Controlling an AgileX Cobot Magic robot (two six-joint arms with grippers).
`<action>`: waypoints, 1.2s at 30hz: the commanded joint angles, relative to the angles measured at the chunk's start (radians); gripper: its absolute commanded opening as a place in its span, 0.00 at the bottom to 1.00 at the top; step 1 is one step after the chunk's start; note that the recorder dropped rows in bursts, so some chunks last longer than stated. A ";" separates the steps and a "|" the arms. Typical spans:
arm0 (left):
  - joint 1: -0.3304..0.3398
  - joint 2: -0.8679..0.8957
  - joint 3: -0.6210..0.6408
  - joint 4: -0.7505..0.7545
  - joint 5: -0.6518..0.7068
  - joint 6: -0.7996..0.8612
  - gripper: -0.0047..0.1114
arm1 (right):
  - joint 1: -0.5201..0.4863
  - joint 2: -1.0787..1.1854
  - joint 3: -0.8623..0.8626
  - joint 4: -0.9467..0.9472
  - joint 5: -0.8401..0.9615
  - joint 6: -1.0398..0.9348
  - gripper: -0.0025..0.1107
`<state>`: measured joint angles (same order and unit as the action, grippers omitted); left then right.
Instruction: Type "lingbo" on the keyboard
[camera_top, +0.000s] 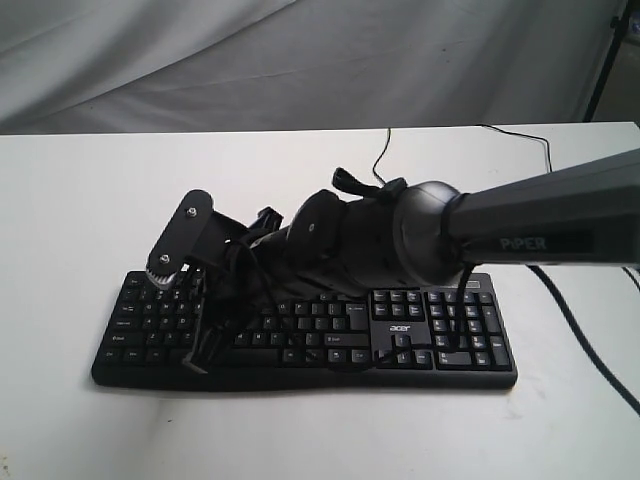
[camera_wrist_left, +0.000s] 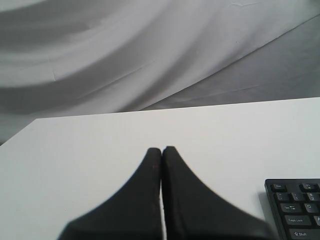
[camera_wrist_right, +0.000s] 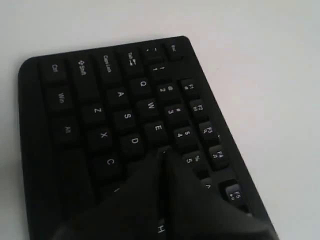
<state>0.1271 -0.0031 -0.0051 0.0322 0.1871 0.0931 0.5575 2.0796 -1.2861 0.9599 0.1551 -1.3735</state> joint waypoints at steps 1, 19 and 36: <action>-0.004 0.003 0.005 -0.001 -0.006 -0.003 0.05 | 0.000 0.012 -0.008 -0.007 0.011 -0.005 0.02; -0.004 0.003 0.005 -0.001 -0.006 -0.003 0.05 | 0.000 0.041 -0.008 -0.008 -0.002 -0.006 0.02; -0.004 0.003 0.005 -0.001 -0.006 -0.003 0.05 | 0.000 0.046 -0.008 -0.008 -0.014 -0.006 0.02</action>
<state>0.1271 -0.0031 -0.0051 0.0322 0.1871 0.0931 0.5575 2.1212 -1.2861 0.9599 0.1499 -1.3735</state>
